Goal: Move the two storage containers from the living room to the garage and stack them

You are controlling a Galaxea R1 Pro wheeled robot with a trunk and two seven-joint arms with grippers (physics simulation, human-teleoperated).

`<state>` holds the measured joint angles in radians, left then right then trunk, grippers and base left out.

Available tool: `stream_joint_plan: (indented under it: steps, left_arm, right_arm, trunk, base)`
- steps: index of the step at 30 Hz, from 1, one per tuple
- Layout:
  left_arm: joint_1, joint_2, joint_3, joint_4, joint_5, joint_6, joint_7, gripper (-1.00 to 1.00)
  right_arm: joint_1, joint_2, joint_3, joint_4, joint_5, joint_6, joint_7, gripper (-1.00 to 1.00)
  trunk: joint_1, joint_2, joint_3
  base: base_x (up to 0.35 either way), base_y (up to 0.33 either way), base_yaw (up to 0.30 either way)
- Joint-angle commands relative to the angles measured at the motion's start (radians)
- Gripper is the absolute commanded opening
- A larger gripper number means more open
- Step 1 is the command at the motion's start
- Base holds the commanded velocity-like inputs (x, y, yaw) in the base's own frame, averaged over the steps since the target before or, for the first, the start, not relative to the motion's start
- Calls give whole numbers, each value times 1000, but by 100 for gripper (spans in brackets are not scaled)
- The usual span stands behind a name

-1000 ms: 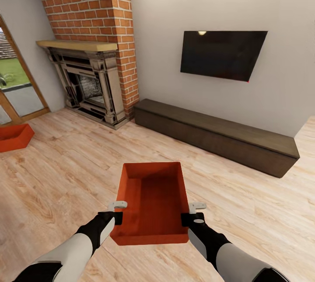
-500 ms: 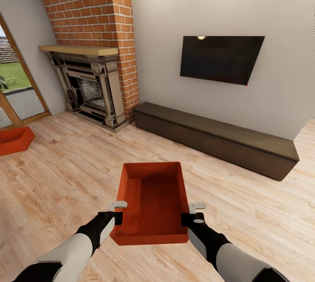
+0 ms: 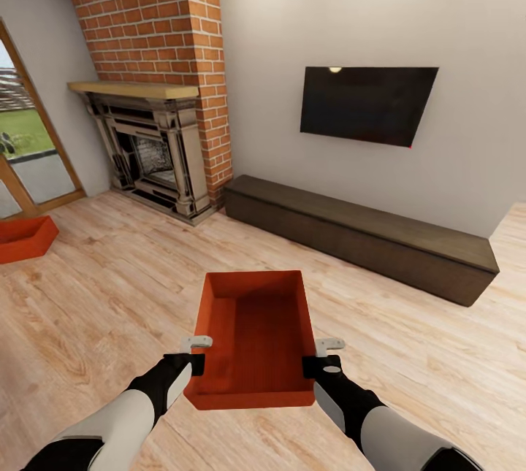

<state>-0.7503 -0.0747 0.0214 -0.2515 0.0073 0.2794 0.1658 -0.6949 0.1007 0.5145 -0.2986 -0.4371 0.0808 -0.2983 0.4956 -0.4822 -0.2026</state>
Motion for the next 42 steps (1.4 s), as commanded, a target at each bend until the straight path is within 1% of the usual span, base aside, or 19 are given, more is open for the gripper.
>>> stream_joint_plan:
  steps: [1,27,31,42]
  left_arm:
    - [0,12,11,0,-9,7,6,-100]
    - [0,12,11,0,-9,7,6,-100]
    - [0,12,11,0,-9,7,6,-100]
    - [0,12,11,0,-9,7,6,-100]
  right_arm:
    - [-1,-1,-4,-37,2,-11,5,-100]
    - [-1,-4,-4,-37,2,-6,7,-100]
    - [-1,-2,-4,-37,1,-6,2,-100]
    - [-1,-1,-4,-37,1,-6,1,-100]
  trunk:
    - [0,-2,-1]
    - [0,-2,-1]
    - [0,-2,-1]
    - [0,-2,-1]
  base:
    - [0,0,0]
    - [0,0,-1]
    - [0,0,-181]
    - [0,0,-274]
